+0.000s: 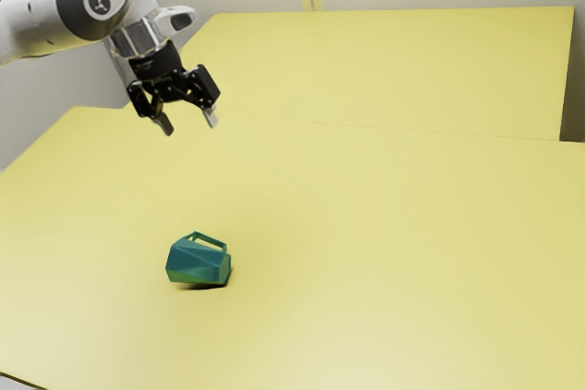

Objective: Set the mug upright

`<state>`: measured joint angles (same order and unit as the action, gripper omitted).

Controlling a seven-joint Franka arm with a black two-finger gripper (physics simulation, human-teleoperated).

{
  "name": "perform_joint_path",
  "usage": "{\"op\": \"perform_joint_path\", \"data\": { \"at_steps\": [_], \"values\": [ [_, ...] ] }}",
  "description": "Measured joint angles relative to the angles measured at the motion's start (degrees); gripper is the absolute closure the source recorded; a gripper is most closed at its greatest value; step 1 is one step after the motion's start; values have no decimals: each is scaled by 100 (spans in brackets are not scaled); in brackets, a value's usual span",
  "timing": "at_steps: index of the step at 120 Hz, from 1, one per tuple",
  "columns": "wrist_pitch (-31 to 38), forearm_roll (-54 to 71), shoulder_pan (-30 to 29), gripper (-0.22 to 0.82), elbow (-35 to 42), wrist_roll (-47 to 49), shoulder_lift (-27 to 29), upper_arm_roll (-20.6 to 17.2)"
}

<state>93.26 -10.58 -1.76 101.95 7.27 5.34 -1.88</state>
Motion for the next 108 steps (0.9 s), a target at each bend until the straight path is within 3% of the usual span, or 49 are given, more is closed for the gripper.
{"op": "perform_joint_path", "data": {
  "at_steps": [27,55,74,108],
  "values": [
    [296,-566,-497,0,1416,-206,644,29],
    [869,-1151,-1169,0,2389,-1543,835,38],
    [1121,-1605,-1705,0,2817,-2625,758,44],
    [1280,-2408,-2362,0,3055,-4409,51,47]
  ]
}}
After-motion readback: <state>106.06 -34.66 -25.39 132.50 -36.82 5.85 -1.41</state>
